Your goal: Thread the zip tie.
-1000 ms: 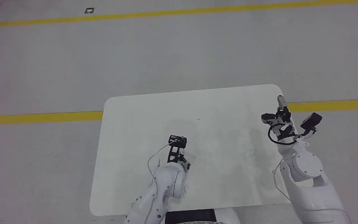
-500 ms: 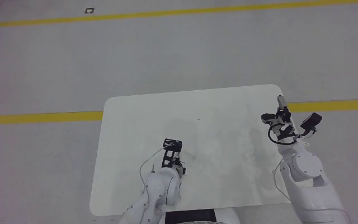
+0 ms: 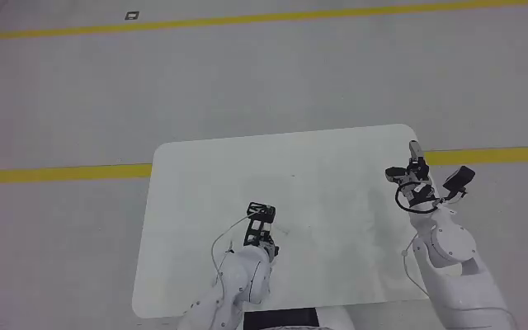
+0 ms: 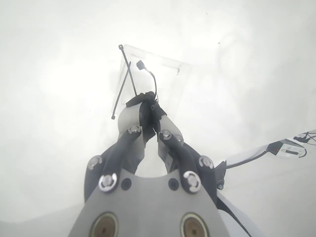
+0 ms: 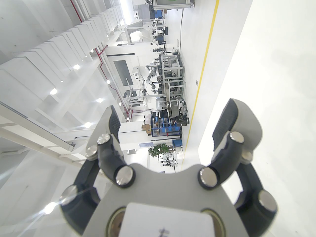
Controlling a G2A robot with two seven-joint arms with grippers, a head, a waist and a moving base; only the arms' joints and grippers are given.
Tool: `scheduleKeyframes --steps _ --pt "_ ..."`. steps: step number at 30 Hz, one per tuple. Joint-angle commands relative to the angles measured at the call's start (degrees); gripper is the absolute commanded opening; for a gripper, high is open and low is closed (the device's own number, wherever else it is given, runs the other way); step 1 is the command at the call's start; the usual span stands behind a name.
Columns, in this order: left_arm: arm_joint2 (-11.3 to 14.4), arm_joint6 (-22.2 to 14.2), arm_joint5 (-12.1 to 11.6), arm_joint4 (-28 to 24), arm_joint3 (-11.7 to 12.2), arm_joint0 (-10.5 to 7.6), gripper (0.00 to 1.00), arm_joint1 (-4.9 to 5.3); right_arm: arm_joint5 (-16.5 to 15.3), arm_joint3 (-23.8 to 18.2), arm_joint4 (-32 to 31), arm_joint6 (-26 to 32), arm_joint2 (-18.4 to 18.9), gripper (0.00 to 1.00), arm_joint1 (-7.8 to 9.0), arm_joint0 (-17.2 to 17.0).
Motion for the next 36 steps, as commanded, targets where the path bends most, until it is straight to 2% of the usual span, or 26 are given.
scheduleKeyframes --steps 1,3,6,10,16,23,25,26,30,31,34,36 --pt "-0.7 -0.9 0.0 0.0 0.8 -0.52 0.00 0.10 0.0 0.0 0.0 0.0 0.0 1.00 0.00 0.0" --pt "-1.8 -2.8 0.0 0.0 1.9 -1.26 0.00 -0.01 0.0 0.0 0.0 0.0 0.0 1.00 0.00 0.0" --pt "-2.2 -3.7 0.0 0.0 3.5 -2.33 0.00 -0.27 0.0 0.0 0.0 0.0 0.0 1.00 0.00 0.0" --pt "-2.4 -3.0 0.0 0.0 4.3 -2.79 0.00 -0.66 0.0 0.0 0.0 0.0 0.0 1.00 0.00 0.0" --pt "-2.9 -1.3 0.0 0.0 2.6 -1.34 0.00 -1.10 0.0 0.0 0.0 0.0 0.0 1.00 0.00 0.0" --pt "-3.3 -0.7 0.0 0.0 -0.9 0.97 0.00 -0.65 0.0 0.0 0.0 0.0 0.0 1.00 0.00 0.0" --pt "-3.1 -1.0 -0.3 0.0 -2.8 2.00 0.00 -0.34 0.0 0.0 0.0 0.0 0.0 1.00 0.00 0.0" --pt "-3.2 -1.1 -0.8 0.0 -3.6 2.39 0.00 -0.17 0.0 0.0 0.0 0.0 0.0 1.00 0.00 0.0" --pt "-5.5 -1.5 -5.7 -2.9 -7.1 4.53 0.00 0.59 0.0 0.0 0.0 0.0 0.0 1.00 0.00 0.0" --pt "-6.4 -1.7 -7.7 -4.0 -7.9 5.15 0.00 0.87 0.0 0.0 0.0 0.0 0.0 1.00 0.00 0.0" --pt "-8.8 -1.7 -11.8 -5.8 -9.5 6.46 0.00 1.55 0.0 0.0 0.0 0.0 0.0 1.00 0.00 0.0" --pt "-10.2 -1.6 -13.4 -6.9 -10.2 7.18 0.00 1.91 0.0 0.0 0.0 0.0 0.0 1.00 0.00 0.0"
